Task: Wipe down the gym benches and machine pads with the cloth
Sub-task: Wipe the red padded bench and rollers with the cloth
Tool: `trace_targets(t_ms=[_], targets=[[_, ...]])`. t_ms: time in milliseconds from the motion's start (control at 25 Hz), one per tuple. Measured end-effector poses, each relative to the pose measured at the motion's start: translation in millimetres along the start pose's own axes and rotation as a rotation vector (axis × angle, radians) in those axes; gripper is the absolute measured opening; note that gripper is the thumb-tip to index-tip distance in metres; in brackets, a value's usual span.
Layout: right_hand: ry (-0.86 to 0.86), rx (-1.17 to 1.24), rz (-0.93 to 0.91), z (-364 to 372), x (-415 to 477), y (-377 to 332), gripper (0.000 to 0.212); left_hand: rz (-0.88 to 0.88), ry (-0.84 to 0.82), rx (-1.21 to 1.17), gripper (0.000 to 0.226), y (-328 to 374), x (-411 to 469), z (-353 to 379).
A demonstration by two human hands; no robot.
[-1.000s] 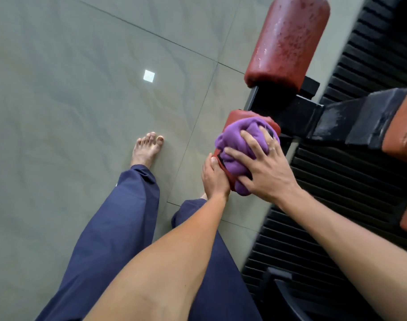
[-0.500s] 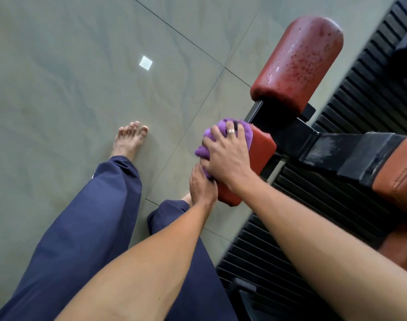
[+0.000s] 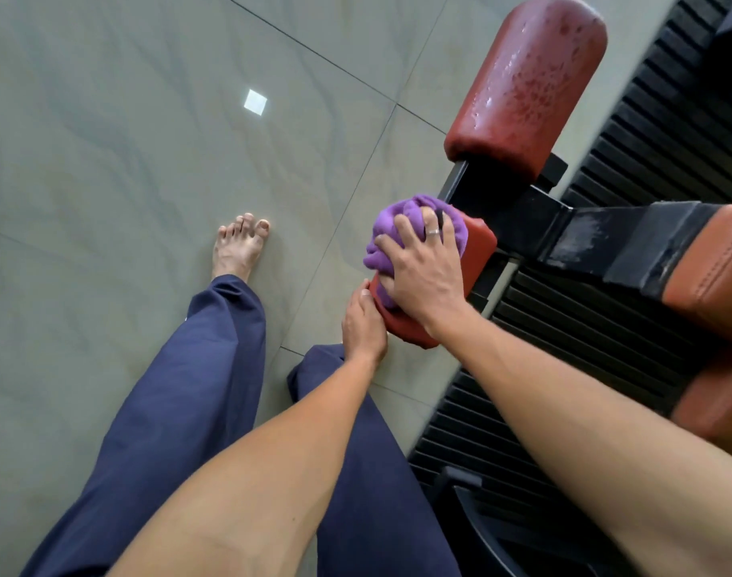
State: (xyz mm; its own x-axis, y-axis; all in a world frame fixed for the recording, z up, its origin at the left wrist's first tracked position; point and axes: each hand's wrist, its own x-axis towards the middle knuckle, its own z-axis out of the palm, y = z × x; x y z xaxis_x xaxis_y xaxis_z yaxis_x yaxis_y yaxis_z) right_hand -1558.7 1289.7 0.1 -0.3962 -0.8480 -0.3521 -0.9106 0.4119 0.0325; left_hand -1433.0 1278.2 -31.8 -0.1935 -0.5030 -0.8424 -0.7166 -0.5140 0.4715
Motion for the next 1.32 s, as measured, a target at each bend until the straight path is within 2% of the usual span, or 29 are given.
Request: trace_targets(t_ms=[80, 240, 400, 480, 600, 680, 1000, 1160, 1320], targets=[[0.006, 0.055, 0.041, -3.1, -29.8, -14.9, 0.045, -0.064, 0.045, 0.030, 0.045, 4.0, -6.1, -15.7], [-0.092, 0.054, 0.038, -7.5, -58.8, -36.3, 0.051, -0.030, 0.036, 0.143, 0.047, 33.7, -10.1, -44.9], [-0.248, 0.122, 0.101, -33.8, -39.1, -33.3, 0.032, 0.025, -0.013, 0.237, 0.047, 76.7, -10.9, -57.5], [-0.325, 0.218, 0.187, -53.1, -26.8, -33.3, 0.034, 0.044, -0.042, 0.279, 0.046, 100.6, -12.9, -62.2], [-0.324, 0.450, 0.497, -83.1, -16.7, -33.1, 0.050, 0.088, -0.099, 0.337, 0.046, 135.1, -17.7, -68.3], [-0.288, 0.584, 0.697, -101.7, -9.8, -28.3, 0.056, 0.129, -0.136, 0.392, 0.046, 160.8, -17.1, -70.7], [0.000, 0.802, 1.008, -115.9, 29.0, 20.8, 0.059, 0.317, -0.246, 0.555, 0.045, 235.4, 18.4, -39.3], [0.196, 0.859, 1.090, -101.7, 40.8, 54.0, 0.054, 0.287, -0.271, 0.569, 0.044, 246.0, 28.6, -5.0], [0.337, 0.798, 1.056, -82.7, 54.3, 91.6, 0.058, 0.277, -0.241, 0.545, 0.049, 252.8, 39.8, 27.8]])
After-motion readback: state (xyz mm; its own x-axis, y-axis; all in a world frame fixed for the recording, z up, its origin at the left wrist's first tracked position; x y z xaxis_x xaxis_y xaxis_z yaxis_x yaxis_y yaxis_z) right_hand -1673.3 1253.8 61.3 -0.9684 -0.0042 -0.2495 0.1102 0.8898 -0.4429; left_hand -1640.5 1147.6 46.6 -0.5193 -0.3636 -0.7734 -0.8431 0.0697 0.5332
